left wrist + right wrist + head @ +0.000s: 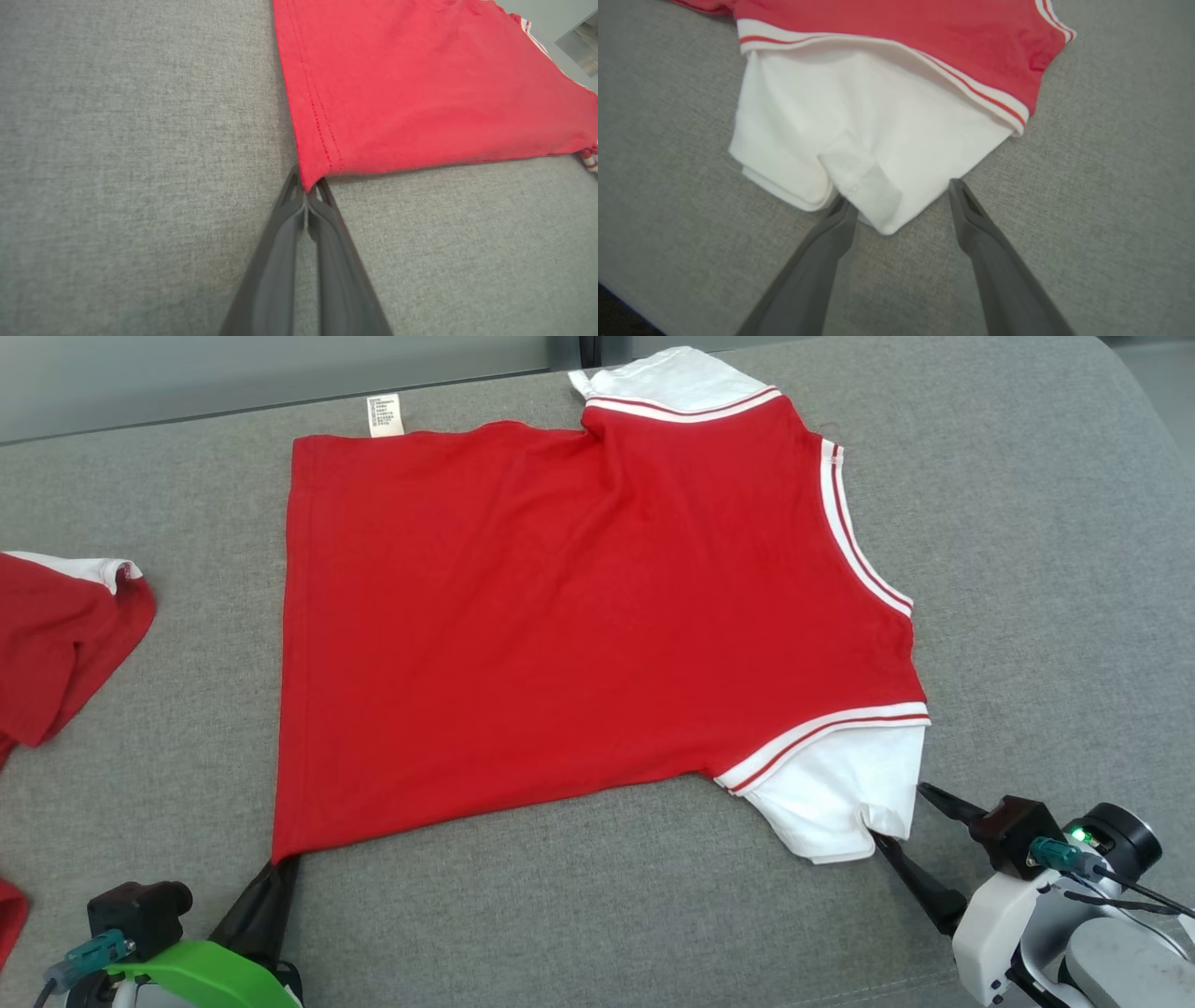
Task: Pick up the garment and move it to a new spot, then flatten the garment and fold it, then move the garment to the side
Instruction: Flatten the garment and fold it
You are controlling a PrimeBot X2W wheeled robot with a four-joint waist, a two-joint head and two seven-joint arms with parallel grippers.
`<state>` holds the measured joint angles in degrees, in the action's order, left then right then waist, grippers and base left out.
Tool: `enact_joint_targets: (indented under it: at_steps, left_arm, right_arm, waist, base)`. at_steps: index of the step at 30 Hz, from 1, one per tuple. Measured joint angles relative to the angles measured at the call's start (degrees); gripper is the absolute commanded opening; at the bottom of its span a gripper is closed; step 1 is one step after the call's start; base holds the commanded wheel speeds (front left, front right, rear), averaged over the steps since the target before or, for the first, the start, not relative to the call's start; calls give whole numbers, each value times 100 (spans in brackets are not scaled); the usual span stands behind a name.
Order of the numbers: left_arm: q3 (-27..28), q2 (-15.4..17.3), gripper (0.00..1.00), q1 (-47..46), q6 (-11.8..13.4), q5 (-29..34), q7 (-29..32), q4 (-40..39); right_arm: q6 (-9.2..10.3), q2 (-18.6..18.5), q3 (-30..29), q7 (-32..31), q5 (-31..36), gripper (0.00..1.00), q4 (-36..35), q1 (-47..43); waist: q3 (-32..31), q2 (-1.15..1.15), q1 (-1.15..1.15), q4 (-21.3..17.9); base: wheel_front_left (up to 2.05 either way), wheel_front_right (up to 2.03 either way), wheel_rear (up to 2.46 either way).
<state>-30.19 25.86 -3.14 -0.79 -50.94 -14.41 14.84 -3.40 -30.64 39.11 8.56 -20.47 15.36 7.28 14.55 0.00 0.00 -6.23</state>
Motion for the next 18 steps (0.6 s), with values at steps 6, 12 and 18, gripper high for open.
enact_joint_targets:
  at_steps: [6,12,18]
  left_arm:
    - [114,-14,100,32,-23,29,-1,127]
    - [272,-64,100,214,-31,30,-11,211]
    - [641,-224,100,397,-16,41,-7,249]
  right_arm:
    - [47,-109,115,47,249,100,108,53]
    - [47,-189,167,49,211,100,302,-149]
    - [223,-132,-178,201,-344,100,404,-669]
  waist:
    - [-8,0,0,22]
    - [-78,0,0,41]
    - [-229,0,0,80]
  base:
    - [0,0,0]
    - [0,0,0]
    - [0,0,0]
